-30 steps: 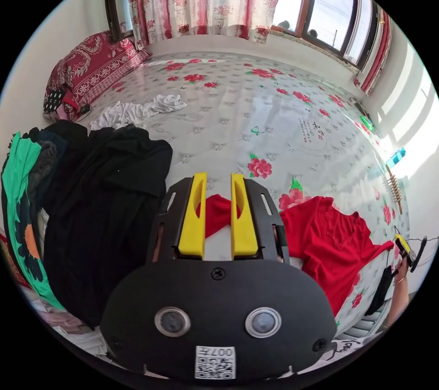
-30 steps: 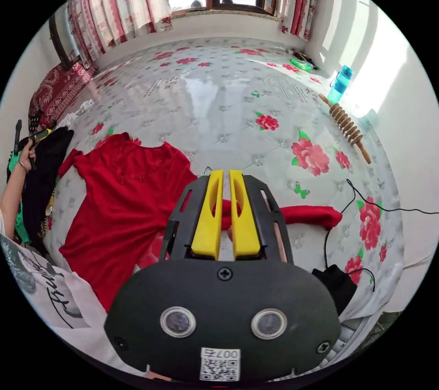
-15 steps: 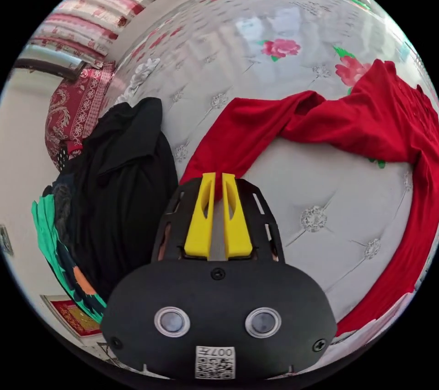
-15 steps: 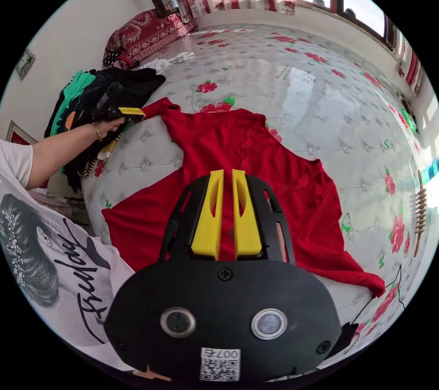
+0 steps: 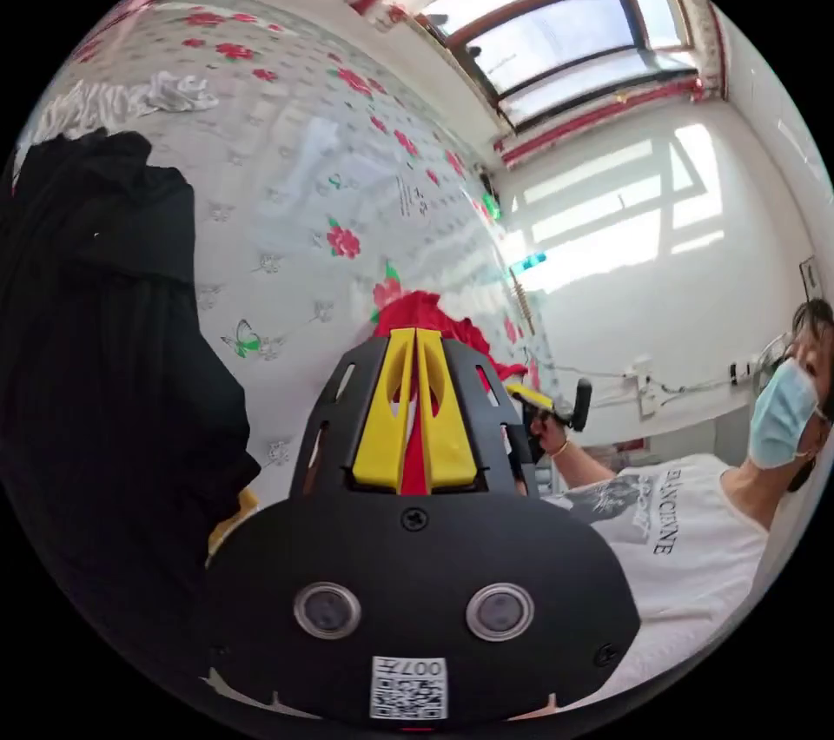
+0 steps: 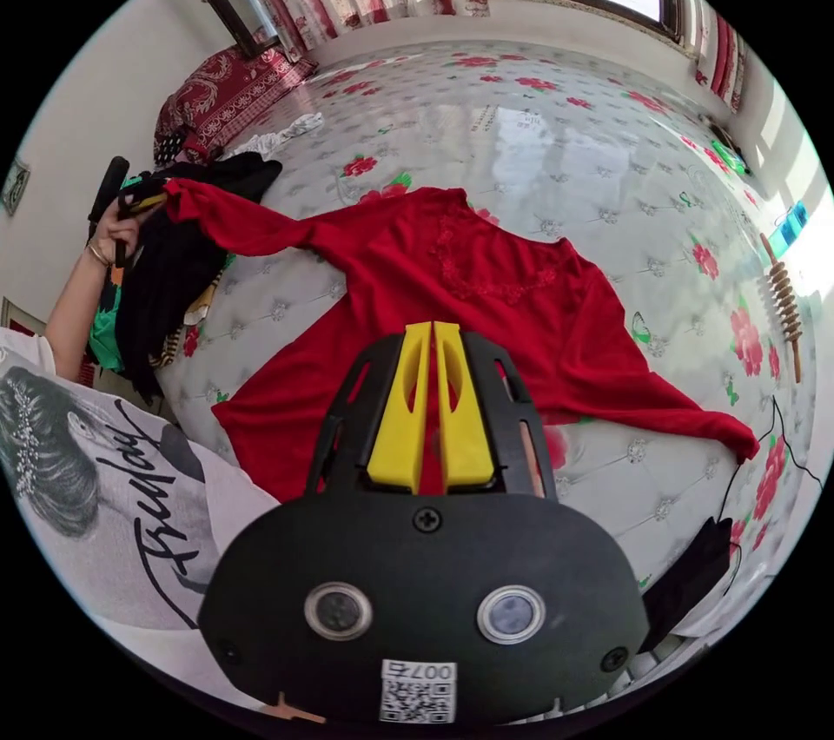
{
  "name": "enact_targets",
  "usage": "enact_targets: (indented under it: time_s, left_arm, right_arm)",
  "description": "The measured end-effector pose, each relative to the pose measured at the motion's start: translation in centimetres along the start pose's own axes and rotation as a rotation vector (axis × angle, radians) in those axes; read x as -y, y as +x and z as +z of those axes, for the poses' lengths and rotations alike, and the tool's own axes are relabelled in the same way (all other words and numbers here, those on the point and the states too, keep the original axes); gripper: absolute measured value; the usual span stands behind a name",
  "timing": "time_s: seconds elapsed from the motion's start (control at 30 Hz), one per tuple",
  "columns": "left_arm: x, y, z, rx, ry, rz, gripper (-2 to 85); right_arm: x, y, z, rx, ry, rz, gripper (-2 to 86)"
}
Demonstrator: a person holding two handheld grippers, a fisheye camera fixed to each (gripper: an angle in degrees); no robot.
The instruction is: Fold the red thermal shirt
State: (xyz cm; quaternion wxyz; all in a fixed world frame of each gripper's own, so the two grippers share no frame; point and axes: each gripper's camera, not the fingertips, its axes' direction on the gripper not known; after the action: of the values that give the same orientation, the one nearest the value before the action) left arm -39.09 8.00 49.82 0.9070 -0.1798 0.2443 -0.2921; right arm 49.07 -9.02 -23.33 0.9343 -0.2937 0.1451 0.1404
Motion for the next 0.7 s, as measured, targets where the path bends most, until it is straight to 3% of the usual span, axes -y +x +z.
enact_targets:
  time_s: [0.07,0.2,0.43,0.7]
  left_arm:
    - [0.9,-5.7,-2.5,0.154,0.214,-0.292,0.1]
    - [0.1,-8.0,-1.3,0.352,0.263,-0.366,5.5]
    - [-4.0,-5.8,8.2,0.49,0.117,-0.174,4.6]
    - [-4.5,4.6,25.3,0.525,-0.183,0.299,5.0]
  right_arm:
    - [0.0,-0.1,-0.2,0.011,0.003,0.009,0.4]
    - [-0.5,0.7,-1.3,0.003,0.01,0.045,2.0]
    - [-3.7,9.0,-3.4,-0.144,-0.018,0.205,4.8]
    - [-8.2,32.2,-10.8,-0.284,0.109,0.758,6.2]
